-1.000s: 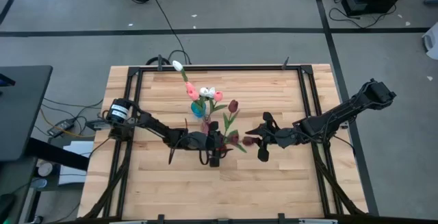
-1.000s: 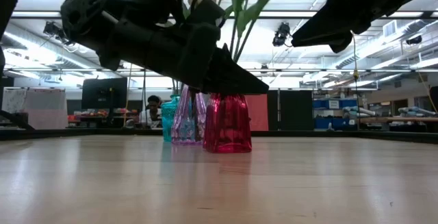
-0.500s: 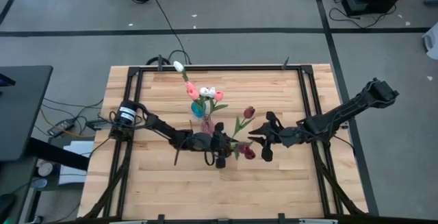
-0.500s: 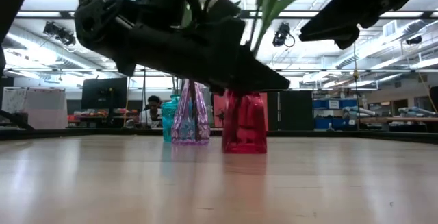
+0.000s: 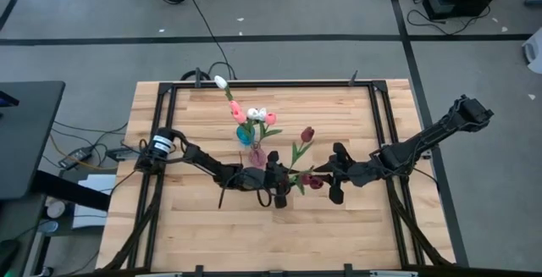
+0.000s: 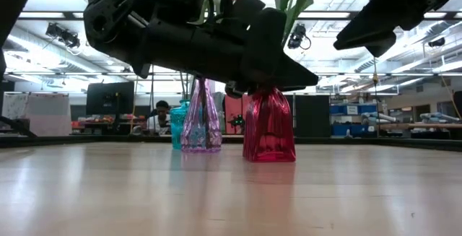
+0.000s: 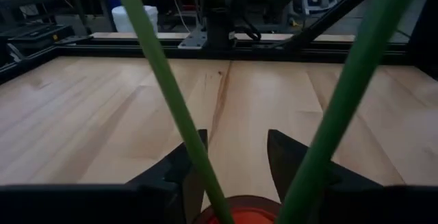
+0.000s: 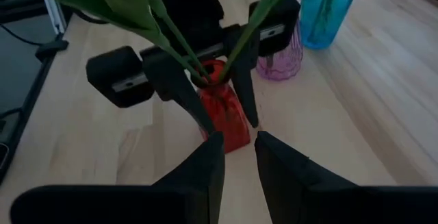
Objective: Sort flowers into vase by color
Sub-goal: Move the red vase to the center of the table, then return to Home Position
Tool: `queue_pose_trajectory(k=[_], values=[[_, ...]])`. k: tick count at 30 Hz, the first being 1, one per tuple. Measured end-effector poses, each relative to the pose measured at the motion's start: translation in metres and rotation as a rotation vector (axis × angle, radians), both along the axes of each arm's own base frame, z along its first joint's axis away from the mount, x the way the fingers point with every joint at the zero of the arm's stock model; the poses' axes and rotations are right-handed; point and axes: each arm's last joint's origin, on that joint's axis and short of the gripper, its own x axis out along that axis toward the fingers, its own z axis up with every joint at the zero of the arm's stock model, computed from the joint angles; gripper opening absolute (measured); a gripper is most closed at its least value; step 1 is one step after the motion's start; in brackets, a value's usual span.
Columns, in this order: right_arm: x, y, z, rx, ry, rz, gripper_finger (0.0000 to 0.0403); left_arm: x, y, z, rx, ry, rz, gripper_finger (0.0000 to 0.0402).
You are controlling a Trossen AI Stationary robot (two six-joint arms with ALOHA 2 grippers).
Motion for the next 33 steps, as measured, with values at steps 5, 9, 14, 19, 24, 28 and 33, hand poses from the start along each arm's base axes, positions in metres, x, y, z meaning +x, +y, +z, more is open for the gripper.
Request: queue_pose_trajectory(k=[5,9,14,19,24,28,33], values=[[-0.001,0.001,0.000,-0.003,-0.003,0.000,0.0097,0.000,0.000,-0.001,0.004,0.013,-0.003,0.0161],[-0.001,0.001,0.000,-0.003,-0.003,-0.001,0.0097,-0.003,-0.001,-0.004,0.027,0.020,-0.013,0.0191],[-0.001,0.001,0.000,-0.008,-0.003,-0.003,0.0097,-0.009,-0.005,-0.001,0.024,0.014,-0.035,0.0247],[-0.004,-0.002,0.003,-0.045,-0.002,-0.008,0.0097,-0.019,-0.006,0.009,0.024,0.029,-0.068,0.0292],[-0.015,-0.010,0.016,-0.065,-0.031,0.000,0.0097,-0.043,-0.002,0.028,0.030,0.077,-0.077,0.0311],[-0.024,-0.017,0.024,-0.087,-0.048,0.011,0.0097,-0.066,0.002,0.042,0.023,0.108,-0.092,0.0312],[-0.040,-0.031,0.022,-0.072,-0.145,0.019,0.0097,-0.105,0.012,0.057,-0.058,0.058,-0.114,0.0308]])
